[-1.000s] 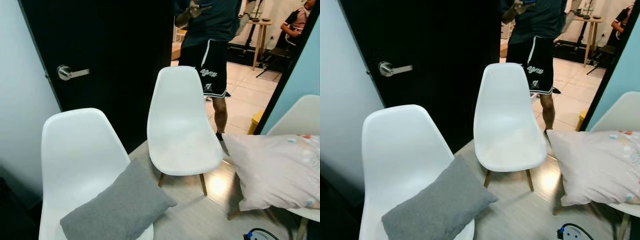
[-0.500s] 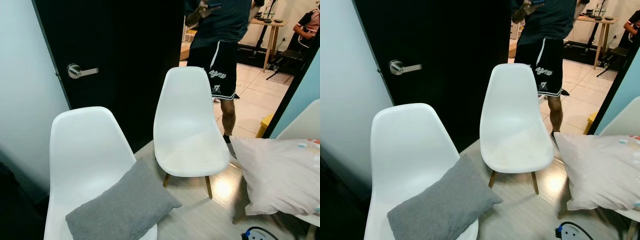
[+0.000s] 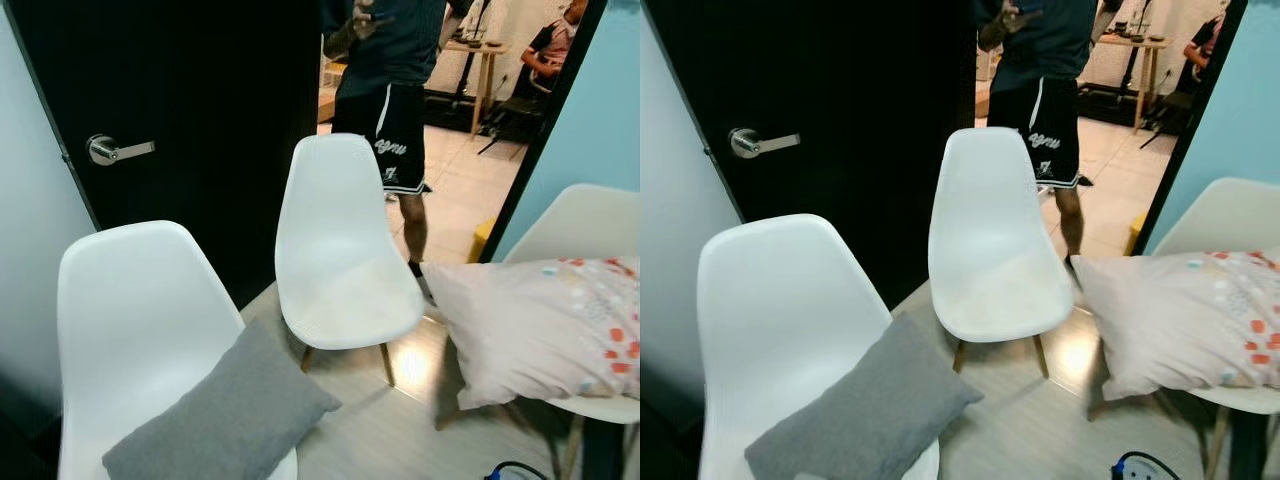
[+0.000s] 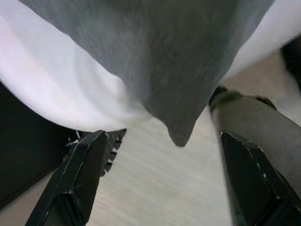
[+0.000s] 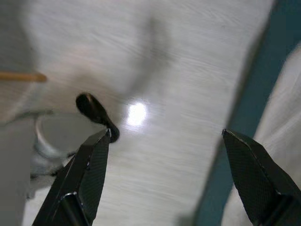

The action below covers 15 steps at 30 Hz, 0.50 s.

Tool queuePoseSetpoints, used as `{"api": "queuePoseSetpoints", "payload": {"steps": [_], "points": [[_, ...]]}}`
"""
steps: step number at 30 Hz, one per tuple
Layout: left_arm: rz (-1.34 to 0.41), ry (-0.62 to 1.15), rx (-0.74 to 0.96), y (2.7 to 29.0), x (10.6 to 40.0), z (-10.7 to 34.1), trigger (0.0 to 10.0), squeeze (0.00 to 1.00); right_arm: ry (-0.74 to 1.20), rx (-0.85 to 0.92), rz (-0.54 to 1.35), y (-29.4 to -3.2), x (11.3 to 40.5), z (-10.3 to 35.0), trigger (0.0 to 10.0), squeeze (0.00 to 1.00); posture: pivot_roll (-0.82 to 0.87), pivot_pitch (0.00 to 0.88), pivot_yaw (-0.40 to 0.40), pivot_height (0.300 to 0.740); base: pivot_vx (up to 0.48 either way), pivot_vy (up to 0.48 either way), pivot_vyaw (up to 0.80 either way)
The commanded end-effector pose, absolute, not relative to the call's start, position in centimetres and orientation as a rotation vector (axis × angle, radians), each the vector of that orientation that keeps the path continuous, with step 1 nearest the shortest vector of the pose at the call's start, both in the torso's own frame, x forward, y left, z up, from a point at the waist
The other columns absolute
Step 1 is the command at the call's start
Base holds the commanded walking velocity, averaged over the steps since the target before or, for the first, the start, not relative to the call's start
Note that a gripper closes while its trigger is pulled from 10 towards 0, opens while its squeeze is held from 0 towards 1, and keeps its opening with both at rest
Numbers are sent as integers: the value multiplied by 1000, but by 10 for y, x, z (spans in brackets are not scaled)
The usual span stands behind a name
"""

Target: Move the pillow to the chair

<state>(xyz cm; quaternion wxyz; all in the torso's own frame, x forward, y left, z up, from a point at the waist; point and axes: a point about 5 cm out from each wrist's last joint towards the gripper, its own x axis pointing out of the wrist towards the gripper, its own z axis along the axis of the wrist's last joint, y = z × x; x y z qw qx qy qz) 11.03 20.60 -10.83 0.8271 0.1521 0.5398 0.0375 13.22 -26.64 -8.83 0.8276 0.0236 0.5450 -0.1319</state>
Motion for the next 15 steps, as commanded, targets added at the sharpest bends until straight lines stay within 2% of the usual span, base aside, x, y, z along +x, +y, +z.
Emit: {"api": "queuePoseSetpoints", "payload": {"steps": [1, 11, 15], "points": [[68, 1137, 328, 205, 115, -107, 10000, 0, 1159, 41, -277, -270, 132, -87, 10000, 0, -92, 0, -18, 740, 0, 0, -769], [62, 1146, 327, 205, 112, -108, 10000, 0, 1165, 27, -272, -277, 130, -85, 10000, 0, -90, 0, -18, 740, 0, 0, -765], [62, 1146, 325, 205, 112, -108, 10000, 0, 1164, 33, -257, -264, 135, -88, 10000, 0, -91, 0, -19, 740, 0, 0, -763]]}}
